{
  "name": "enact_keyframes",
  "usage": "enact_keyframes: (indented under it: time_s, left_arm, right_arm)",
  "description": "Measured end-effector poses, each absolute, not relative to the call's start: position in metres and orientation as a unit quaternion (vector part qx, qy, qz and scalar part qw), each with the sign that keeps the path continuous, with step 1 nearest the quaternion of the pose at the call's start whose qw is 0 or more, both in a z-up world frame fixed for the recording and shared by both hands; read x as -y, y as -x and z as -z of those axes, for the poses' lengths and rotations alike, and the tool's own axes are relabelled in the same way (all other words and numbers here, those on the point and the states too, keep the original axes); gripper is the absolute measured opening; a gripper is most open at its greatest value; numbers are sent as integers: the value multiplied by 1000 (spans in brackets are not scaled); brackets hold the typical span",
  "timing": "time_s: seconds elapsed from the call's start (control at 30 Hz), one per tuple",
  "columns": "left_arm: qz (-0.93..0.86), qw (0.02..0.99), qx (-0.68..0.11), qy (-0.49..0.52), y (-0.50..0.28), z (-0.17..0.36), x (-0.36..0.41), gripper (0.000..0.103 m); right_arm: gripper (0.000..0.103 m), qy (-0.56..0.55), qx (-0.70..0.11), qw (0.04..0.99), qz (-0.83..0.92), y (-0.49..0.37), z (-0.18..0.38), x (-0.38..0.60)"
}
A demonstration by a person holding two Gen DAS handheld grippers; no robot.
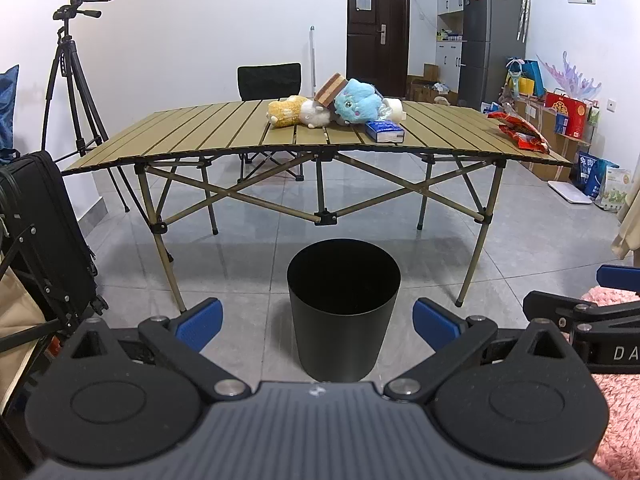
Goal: Collect trash
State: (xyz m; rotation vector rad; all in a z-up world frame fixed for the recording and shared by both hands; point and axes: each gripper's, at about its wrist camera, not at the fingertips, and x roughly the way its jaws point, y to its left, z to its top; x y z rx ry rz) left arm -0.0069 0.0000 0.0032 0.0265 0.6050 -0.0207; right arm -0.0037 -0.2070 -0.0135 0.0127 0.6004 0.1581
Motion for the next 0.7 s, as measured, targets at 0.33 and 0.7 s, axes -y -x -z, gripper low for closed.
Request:
enact_keyframes:
  time_s: [0.33,0.7]
  left_arm:
    - [12,955,-295,-11,7,-2,-1,103]
    - [14,956,-293,-10,8,-2,-3,103]
  right_arm:
    - [103,-6,-294,953,-78,6,11,208]
    - [103,-6,-292,953,-77,4,12,208]
